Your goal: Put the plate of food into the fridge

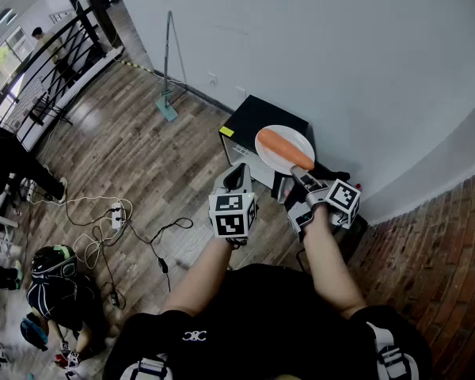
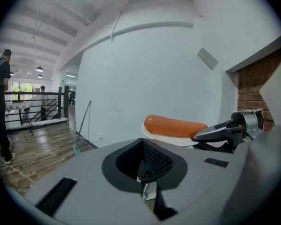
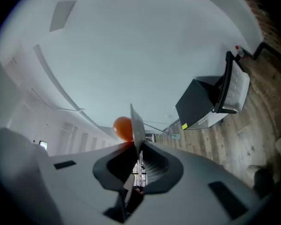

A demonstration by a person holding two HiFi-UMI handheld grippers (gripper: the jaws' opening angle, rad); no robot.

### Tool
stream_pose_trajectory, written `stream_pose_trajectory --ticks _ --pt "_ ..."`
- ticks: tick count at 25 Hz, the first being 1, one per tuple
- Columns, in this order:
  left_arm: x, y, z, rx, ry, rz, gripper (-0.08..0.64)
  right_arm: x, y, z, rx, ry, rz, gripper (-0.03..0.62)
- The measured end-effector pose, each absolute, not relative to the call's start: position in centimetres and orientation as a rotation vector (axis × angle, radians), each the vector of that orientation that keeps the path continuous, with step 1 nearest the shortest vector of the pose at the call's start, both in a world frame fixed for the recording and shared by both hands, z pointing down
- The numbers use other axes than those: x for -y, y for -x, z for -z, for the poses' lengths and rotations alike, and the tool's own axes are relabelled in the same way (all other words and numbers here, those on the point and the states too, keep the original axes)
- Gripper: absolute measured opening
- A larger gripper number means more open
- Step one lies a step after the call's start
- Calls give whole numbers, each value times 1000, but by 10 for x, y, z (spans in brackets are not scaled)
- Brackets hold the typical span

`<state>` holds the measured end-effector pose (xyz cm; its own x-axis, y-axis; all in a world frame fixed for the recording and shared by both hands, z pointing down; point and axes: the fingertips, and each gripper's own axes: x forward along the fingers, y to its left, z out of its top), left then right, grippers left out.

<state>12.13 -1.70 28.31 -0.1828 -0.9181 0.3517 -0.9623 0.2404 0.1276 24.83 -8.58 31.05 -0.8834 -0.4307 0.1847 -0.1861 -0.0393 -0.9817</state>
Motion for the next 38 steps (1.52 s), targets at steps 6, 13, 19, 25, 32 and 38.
stream_pose_trajectory --ticks 6,13,19,25,32,38 --pt "19 -118 -285 2166 -1720 -154 -3 88 -242 -313 -2043 649 2043 44" --pt "7 -97 -293 2145 -1694 -127 -3 81 -222 -320 -2018 644 2060 46" --pt "-5 -62 -295 2132 -1680 -90 -3 67 -186 -320 -2020 628 2079 46" --pt "-26 -18 -293 2147 -1679 -75 -3 50 -149 -320 -2029 636 2066 47" --pt "-52 36 -296 2133 -1700 -60 -3 27 -98 -326 -2028 649 2048 49" --pt "-82 74 -318 2100 -1676 -34 -3 2 -68 -340 -2043 687 2059 49"
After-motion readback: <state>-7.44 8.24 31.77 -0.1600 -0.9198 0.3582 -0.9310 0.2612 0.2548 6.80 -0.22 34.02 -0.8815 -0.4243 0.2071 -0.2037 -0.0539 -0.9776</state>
